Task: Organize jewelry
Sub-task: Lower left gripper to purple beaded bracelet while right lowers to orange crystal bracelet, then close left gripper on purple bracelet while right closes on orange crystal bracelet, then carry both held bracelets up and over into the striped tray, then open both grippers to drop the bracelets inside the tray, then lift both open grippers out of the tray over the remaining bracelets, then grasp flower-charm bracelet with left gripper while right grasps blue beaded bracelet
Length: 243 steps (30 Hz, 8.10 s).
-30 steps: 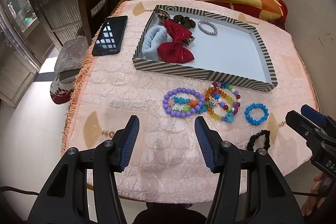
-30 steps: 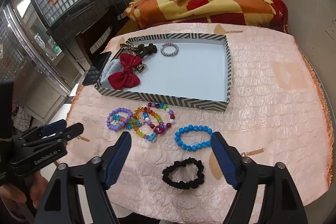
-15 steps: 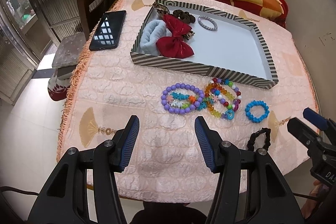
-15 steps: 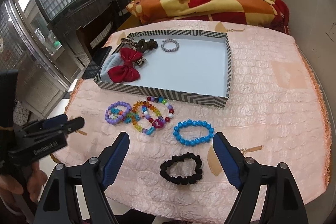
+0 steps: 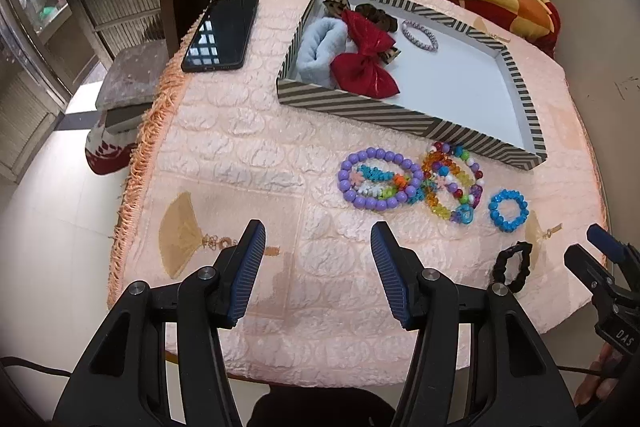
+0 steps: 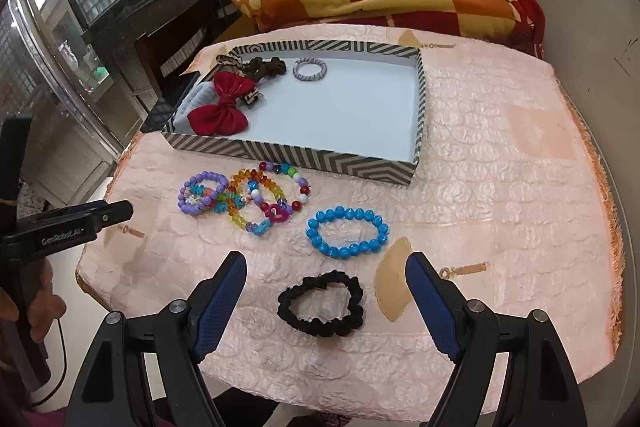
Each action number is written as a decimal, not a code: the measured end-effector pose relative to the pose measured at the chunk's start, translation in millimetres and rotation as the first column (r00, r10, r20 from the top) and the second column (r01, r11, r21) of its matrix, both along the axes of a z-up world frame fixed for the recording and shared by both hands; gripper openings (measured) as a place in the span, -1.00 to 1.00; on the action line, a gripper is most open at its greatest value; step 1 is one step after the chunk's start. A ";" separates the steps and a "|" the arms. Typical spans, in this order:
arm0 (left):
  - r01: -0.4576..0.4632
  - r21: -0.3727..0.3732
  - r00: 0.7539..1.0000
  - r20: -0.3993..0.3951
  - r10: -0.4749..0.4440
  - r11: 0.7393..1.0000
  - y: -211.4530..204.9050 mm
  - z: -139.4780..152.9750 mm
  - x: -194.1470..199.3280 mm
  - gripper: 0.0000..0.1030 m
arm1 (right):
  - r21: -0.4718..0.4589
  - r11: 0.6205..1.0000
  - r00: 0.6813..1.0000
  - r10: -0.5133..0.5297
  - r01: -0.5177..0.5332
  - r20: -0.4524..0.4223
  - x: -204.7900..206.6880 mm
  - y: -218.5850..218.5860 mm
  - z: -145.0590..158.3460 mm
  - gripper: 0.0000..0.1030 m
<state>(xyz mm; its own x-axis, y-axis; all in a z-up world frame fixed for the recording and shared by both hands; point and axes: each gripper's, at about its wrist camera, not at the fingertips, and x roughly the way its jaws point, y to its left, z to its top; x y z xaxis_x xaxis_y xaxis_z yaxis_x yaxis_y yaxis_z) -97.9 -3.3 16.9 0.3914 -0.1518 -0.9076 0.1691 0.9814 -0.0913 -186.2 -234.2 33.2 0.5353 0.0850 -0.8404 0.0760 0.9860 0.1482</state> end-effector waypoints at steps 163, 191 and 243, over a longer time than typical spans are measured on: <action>0.335 0.048 0.941 0.043 -0.337 0.941 -117.1 10.4 180.8 -0.09 | 0.053 0.995 0.996 -0.085 0.083 0.040 224.9 -57.7 32.2 -0.17; 0.185 -0.046 0.983 0.013 -0.184 0.982 -64.9 27.9 53.3 -0.08 | 0.001 0.996 0.995 -0.093 0.093 -0.021 31.7 -46.9 21.2 0.00; 0.094 0.068 0.988 -0.128 -0.085 0.993 -45.6 -63.9 76.6 0.12 | -0.129 0.991 0.985 -0.062 0.042 -0.159 83.7 -45.2 -80.6 0.00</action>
<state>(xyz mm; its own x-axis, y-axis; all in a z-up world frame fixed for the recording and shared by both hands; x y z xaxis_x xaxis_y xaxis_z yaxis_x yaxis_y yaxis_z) -21.3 -48.9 -47.0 0.2618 -0.1124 -0.9586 0.2483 0.9676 -0.0456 -102.5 -279.4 -47.4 0.3918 -0.0502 -0.9187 0.1404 0.9901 0.0058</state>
